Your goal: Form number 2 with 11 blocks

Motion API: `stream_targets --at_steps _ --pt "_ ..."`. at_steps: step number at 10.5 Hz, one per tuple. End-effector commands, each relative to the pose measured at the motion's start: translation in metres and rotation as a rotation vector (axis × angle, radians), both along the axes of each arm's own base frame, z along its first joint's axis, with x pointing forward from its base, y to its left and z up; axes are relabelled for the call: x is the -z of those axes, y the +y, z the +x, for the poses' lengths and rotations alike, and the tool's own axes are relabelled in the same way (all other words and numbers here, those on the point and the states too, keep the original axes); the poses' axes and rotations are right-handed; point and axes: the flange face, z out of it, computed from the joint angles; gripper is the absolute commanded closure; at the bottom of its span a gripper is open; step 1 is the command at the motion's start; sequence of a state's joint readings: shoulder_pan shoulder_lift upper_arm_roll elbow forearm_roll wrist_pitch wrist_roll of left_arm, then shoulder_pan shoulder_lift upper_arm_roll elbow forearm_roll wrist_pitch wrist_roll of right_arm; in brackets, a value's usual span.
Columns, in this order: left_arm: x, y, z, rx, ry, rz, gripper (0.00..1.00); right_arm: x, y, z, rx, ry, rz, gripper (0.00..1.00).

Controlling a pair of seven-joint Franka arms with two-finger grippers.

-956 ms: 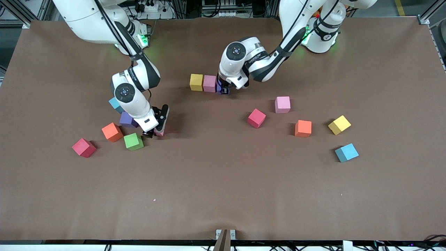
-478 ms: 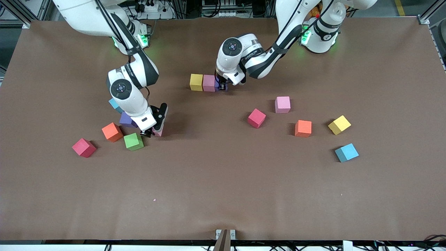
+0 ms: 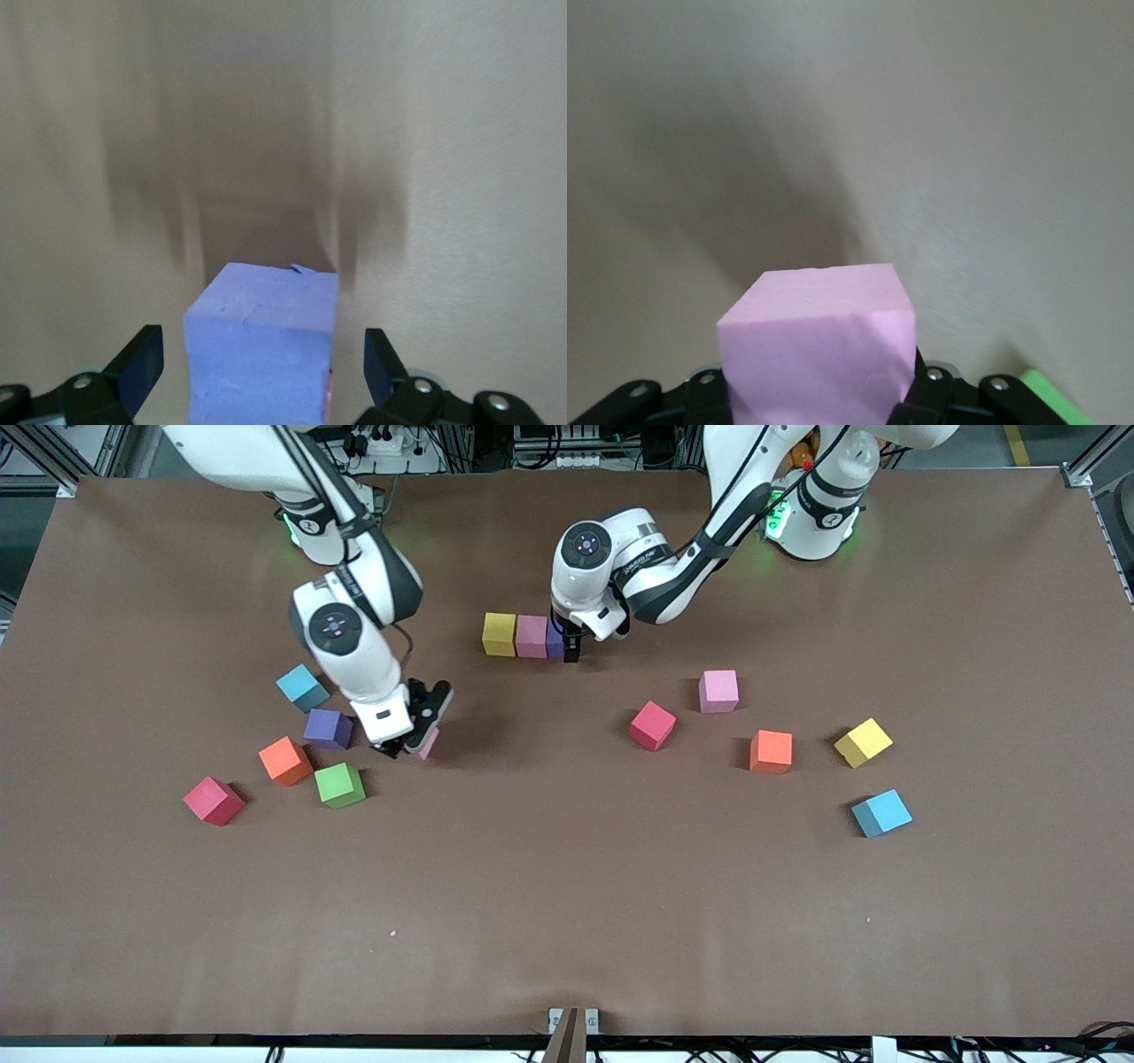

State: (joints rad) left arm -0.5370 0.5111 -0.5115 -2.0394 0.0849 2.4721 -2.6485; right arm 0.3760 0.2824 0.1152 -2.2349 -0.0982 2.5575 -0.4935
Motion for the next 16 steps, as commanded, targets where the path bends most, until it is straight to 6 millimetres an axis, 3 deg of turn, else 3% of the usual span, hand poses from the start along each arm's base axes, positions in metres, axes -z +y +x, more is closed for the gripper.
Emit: stream_targets --at_steps 1,3,4,6,8,10,13,16 --pt "-0.039 0.025 0.026 -0.014 -0.053 0.05 0.0 -0.016 0.039 -0.017 0.171 -0.014 0.023 0.7" --pt "-0.043 0.057 0.07 0.028 -0.06 0.039 0.0 -0.019 0.073 -0.039 0.359 -0.015 0.042 0.71" --pt "-0.043 0.073 0.089 0.058 -0.067 0.031 0.0 -0.022 0.1 -0.057 0.475 -0.015 0.057 0.71" --pt "-0.043 0.11 0.131 0.136 -0.086 0.015 0.0 -0.026 0.13 -0.072 0.716 -0.011 0.083 0.71" --pt "-0.039 0.133 0.152 0.258 -0.091 -0.006 0.0 -0.027 0.177 -0.085 0.916 0.008 0.071 0.71" --pt "-0.036 0.143 0.164 0.362 -0.109 -0.006 0.0 -0.018 0.217 -0.097 1.06 0.022 0.049 0.71" --pt "-0.012 0.142 0.181 0.443 -0.123 0.017 0.0 0.004 0.229 -0.098 1.139 0.03 0.041 0.71" --pt "-0.003 0.145 0.2 0.475 -0.144 0.022 0.0 0.024 0.242 -0.107 1.185 0.04 0.057 0.71"
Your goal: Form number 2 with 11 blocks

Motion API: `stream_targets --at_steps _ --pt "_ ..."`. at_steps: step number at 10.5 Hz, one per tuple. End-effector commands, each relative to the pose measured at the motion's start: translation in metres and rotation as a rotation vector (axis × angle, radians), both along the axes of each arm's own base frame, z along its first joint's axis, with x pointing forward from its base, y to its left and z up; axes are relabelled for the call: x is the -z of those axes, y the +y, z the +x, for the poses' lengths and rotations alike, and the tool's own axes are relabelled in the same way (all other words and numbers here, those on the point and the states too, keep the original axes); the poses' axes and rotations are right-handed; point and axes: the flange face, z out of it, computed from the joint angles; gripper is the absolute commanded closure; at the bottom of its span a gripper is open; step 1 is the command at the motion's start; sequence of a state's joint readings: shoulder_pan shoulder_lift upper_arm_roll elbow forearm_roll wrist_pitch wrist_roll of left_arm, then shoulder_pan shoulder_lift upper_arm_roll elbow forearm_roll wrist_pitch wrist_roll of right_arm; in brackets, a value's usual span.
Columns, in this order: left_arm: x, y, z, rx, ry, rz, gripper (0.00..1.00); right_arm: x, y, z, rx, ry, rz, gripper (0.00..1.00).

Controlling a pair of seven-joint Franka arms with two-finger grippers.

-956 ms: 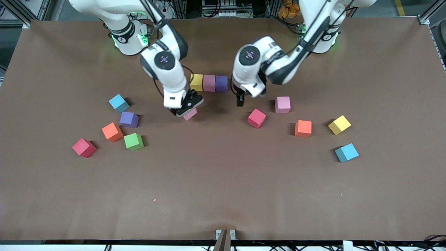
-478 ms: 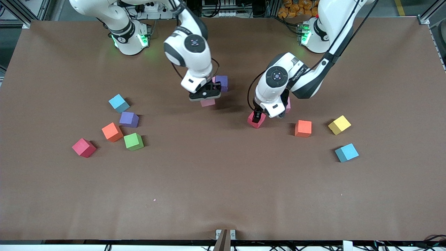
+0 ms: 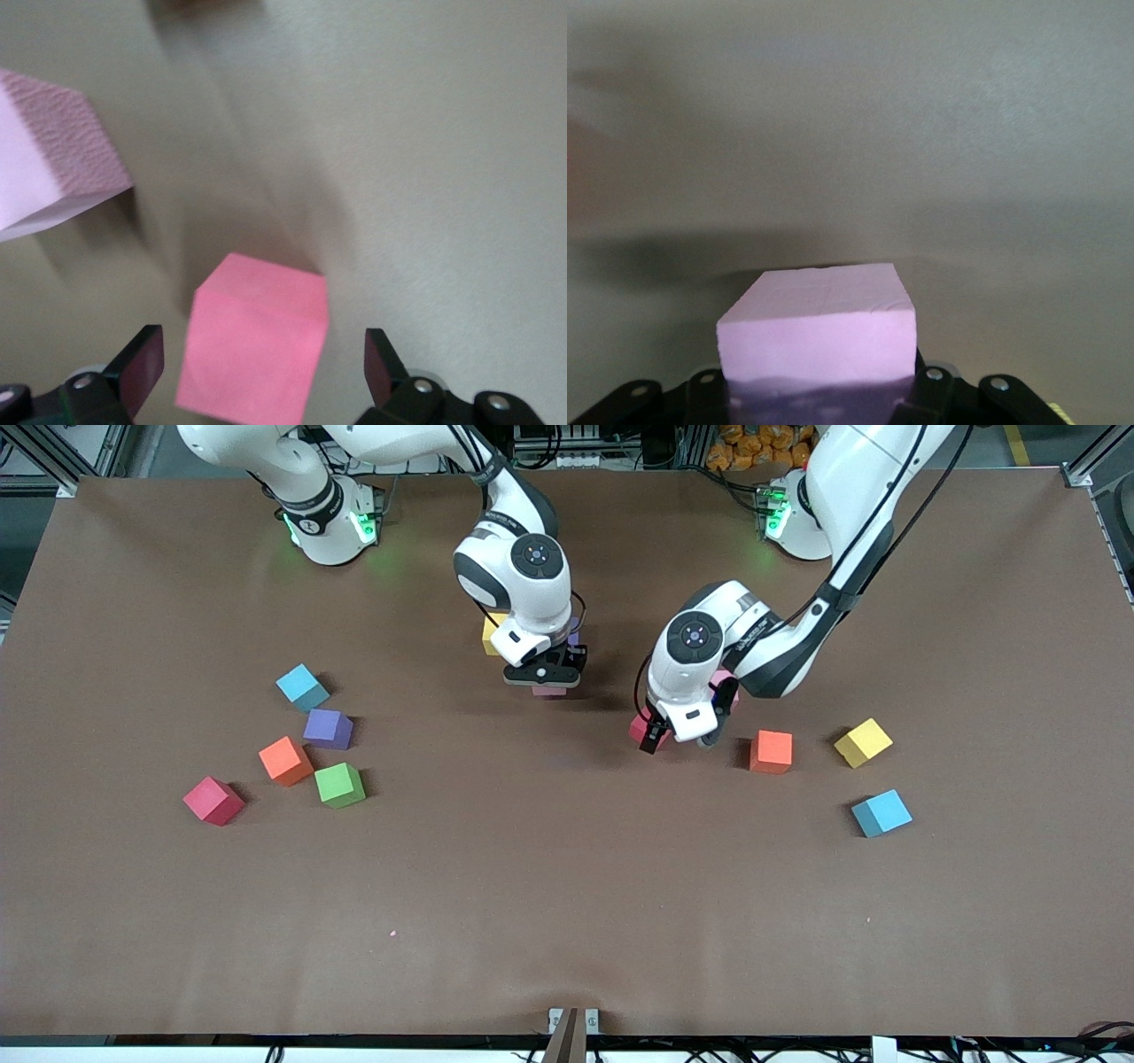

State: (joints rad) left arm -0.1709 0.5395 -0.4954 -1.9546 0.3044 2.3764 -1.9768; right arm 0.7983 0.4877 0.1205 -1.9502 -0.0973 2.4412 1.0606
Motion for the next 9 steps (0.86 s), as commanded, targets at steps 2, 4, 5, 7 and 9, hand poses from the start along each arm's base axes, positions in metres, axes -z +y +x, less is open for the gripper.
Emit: stream_targets --at_steps 2,4,5,7,9 --pt "0.011 -0.001 0.011 0.052 0.003 -0.005 0.0 0.021 0.02 -0.013 0.043 -0.005 0.008 0.71" --pt "0.024 -0.006 0.008 0.077 0.024 -0.007 0.0 0.028 0.024 -0.023 0.016 0.0 -0.004 0.71" --pt "0.026 -0.007 0.006 0.081 0.027 -0.006 0.0 0.036 0.025 -0.027 0.016 0.006 -0.012 0.71" --pt "0.023 -0.007 0.005 0.1 0.027 -0.004 0.0 0.04 0.027 -0.032 0.01 0.012 -0.017 0.71" --pt "0.009 0.0 0.011 0.085 0.019 0.01 0.0 0.04 0.026 -0.031 0.007 0.014 -0.019 0.71"
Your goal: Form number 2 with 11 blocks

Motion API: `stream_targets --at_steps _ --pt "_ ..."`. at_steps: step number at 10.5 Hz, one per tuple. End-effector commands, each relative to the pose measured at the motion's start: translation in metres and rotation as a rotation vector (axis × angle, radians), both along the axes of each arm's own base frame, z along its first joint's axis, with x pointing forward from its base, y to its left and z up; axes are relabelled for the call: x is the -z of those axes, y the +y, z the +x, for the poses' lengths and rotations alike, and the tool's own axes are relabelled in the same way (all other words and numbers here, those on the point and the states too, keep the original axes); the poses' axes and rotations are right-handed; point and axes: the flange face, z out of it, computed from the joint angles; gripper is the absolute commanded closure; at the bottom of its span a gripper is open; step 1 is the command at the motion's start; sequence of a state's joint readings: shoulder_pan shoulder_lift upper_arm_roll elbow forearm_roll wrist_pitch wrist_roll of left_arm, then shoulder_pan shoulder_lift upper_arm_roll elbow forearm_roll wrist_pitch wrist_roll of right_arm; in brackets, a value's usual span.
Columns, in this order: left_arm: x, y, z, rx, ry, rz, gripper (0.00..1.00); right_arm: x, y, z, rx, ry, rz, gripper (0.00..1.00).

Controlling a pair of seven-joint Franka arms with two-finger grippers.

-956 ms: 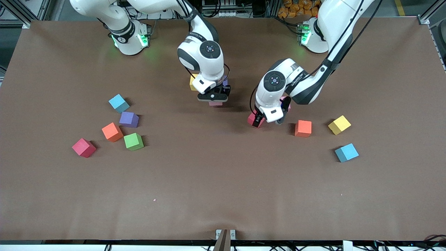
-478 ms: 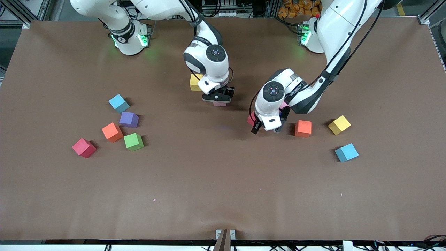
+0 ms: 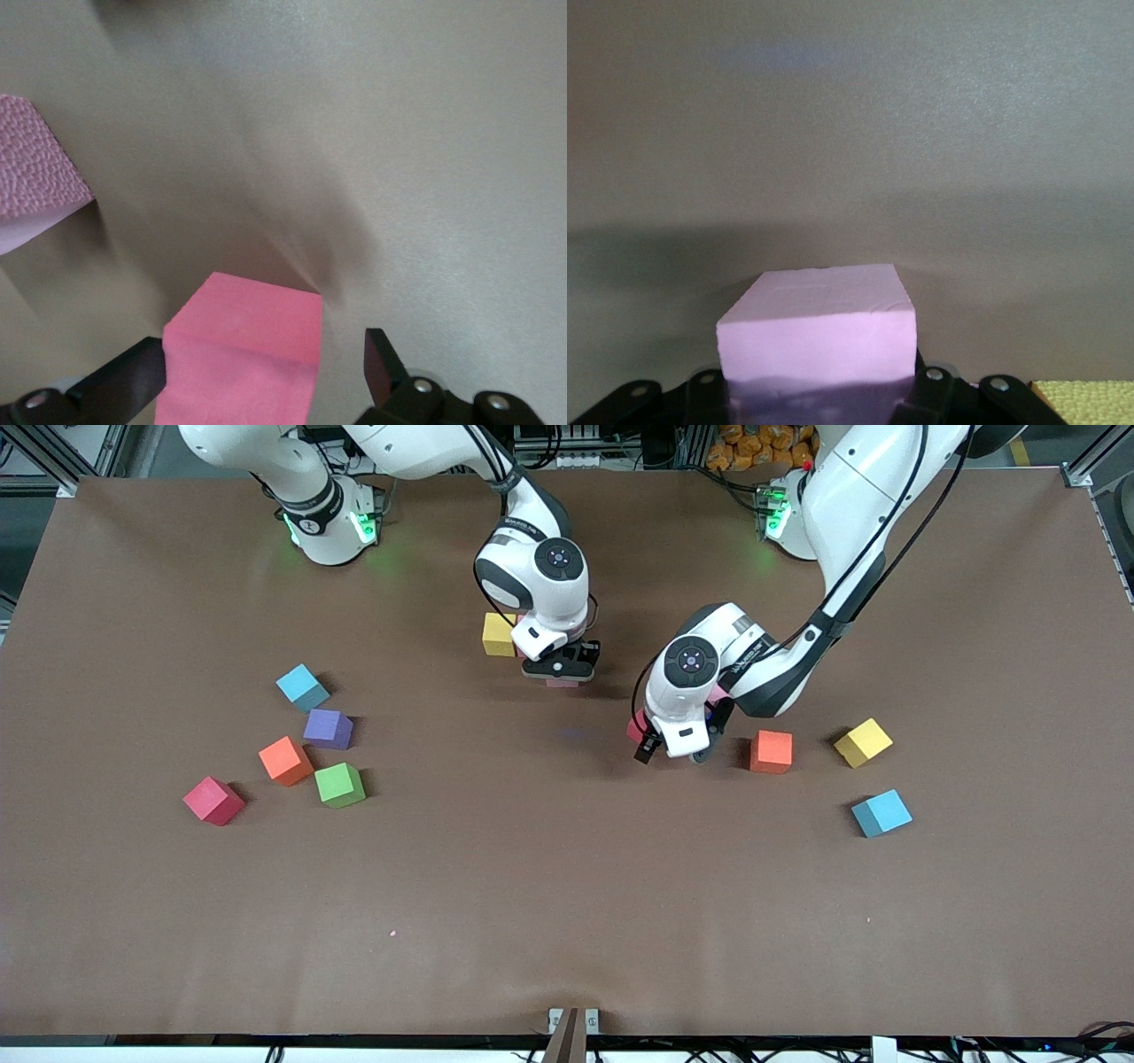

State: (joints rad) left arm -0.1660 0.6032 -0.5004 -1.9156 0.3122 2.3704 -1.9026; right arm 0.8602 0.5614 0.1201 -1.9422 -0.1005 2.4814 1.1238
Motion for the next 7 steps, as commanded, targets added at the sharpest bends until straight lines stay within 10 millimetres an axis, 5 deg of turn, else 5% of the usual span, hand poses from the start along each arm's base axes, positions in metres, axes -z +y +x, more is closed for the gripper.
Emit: stream_targets --at_steps 1,4,7 --pt "-0.024 0.003 0.009 0.012 -0.027 0.023 0.0 0.002 0.003 0.004 -0.001 -0.006 -0.008 0.71" --pt "-0.032 0.003 0.011 0.012 -0.03 0.033 0.0 0.002 0.002 0.004 -0.016 -0.002 -0.013 0.71" --pt "-0.011 -0.006 -0.003 0.045 0.016 0.053 0.0 0.003 0.001 0.003 -0.026 0.001 -0.015 0.7"
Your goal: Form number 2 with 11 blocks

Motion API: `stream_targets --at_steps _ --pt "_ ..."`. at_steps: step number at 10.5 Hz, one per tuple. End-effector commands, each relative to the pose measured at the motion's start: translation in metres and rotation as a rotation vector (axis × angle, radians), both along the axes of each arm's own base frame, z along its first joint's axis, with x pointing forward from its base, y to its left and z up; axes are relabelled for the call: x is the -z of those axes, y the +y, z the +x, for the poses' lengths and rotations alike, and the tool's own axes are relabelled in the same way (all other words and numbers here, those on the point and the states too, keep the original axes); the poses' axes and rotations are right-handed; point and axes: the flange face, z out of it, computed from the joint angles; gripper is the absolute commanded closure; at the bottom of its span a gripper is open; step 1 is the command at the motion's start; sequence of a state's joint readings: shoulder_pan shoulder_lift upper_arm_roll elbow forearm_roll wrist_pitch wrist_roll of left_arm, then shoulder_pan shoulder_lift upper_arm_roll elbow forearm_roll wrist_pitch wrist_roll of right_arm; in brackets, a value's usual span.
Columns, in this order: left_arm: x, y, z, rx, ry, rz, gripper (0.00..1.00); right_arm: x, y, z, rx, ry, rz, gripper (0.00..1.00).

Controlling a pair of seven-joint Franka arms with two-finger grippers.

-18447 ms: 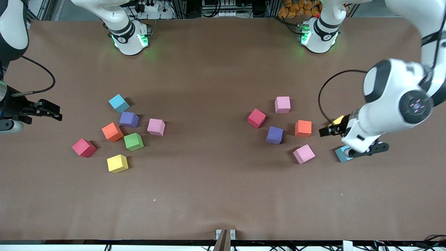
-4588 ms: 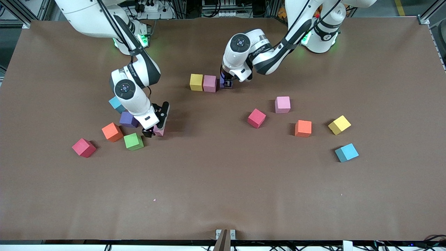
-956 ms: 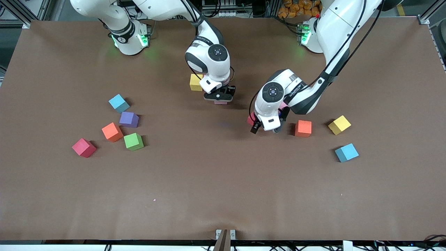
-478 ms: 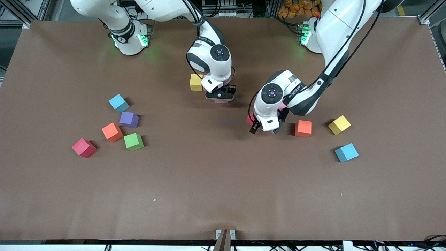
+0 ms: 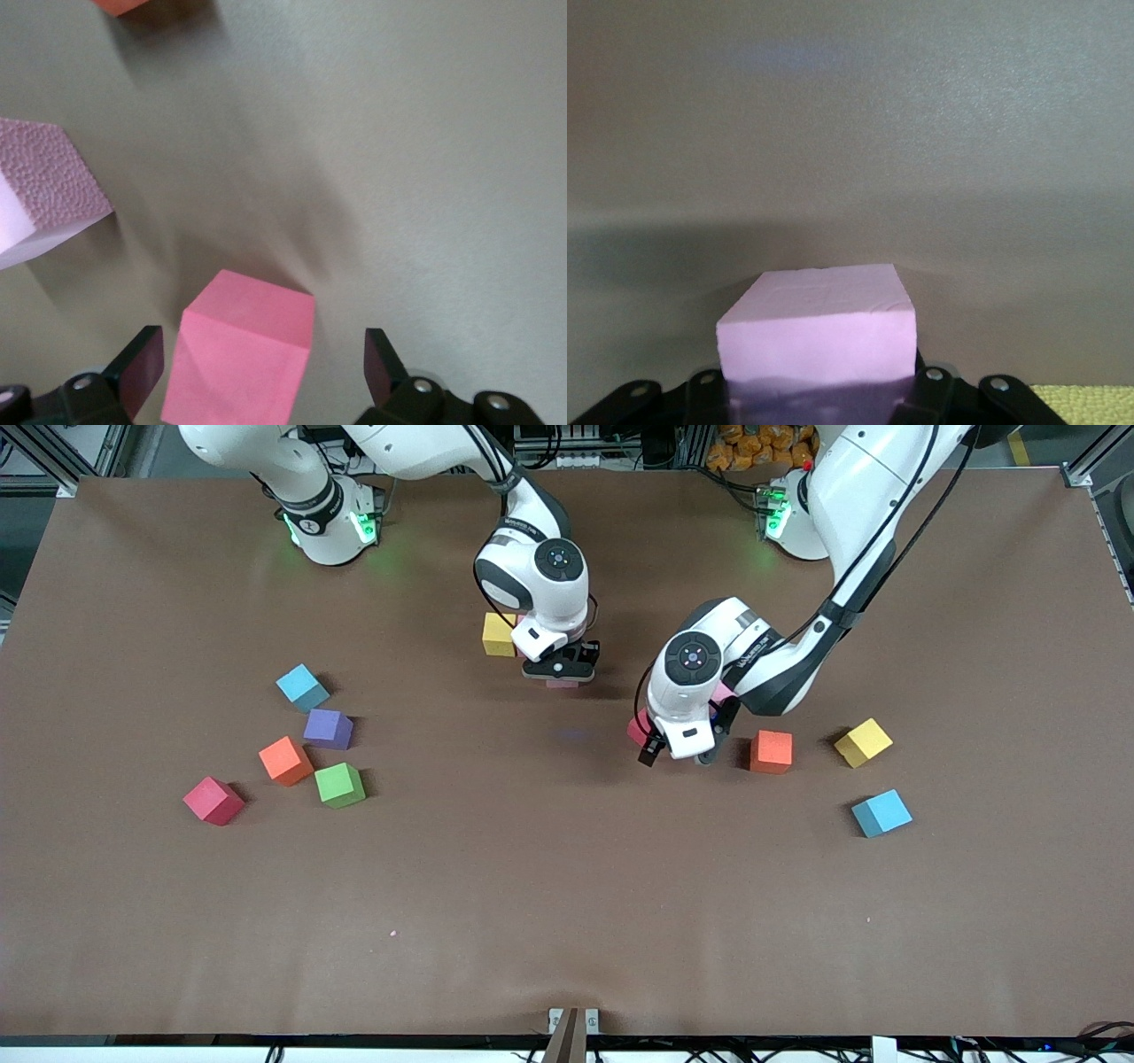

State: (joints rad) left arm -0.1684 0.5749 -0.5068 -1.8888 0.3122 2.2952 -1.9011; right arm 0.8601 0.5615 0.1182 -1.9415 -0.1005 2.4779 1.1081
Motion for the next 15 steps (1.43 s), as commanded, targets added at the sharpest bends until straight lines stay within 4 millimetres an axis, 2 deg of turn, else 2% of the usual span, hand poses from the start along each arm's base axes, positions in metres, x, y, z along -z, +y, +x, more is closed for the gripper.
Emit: stream_targets --at_steps 1,2,4,6,7,8,9,10,13,14,15 --pt "0.015 -0.01 -0.012 0.055 0.023 0.023 0.0 0.004 0.001 0.002 -0.012 0.001 -0.014 0.7" --pt "0.019 -0.01 -0.014 0.065 0.029 0.025 0.0 0.003 0.002 0.002 -0.015 0.0 -0.012 0.64" --pt "0.026 -0.011 -0.016 0.094 0.039 0.024 0.0 -0.001 0.002 0.004 -0.008 -0.003 -0.009 0.0" --pt "0.028 -0.01 -0.015 0.114 0.043 0.019 0.0 -0.005 -0.001 0.008 -0.007 -0.005 -0.012 0.0" --pt "0.028 -0.009 -0.012 0.119 0.039 0.014 0.12 -0.014 0.0 0.01 -0.007 -0.01 -0.011 0.0" --pt "0.028 -0.008 -0.01 0.13 0.041 0.009 0.49 -0.025 -0.001 0.012 -0.005 -0.016 -0.009 0.0" --pt "0.028 -0.008 -0.01 0.139 0.041 0.009 0.71 -0.036 -0.002 0.012 -0.014 -0.015 -0.018 0.0" --pt "0.027 -0.011 -0.01 0.144 0.037 0.007 0.77 -0.05 -0.007 0.017 -0.028 -0.012 -0.03 0.0" --pt "0.007 -0.02 0.003 0.264 -0.004 -0.028 0.76 -0.099 -0.039 0.045 -0.072 0.013 -0.075 0.0" --pt "0.0 -0.026 0.004 0.336 -0.016 -0.041 0.76 -0.114 -0.057 0.058 -0.098 0.017 -0.078 0.0" --pt "-0.003 -0.036 -0.003 0.436 -0.019 -0.048 0.76 -0.129 -0.08 0.071 -0.164 0.02 -0.077 0.0"
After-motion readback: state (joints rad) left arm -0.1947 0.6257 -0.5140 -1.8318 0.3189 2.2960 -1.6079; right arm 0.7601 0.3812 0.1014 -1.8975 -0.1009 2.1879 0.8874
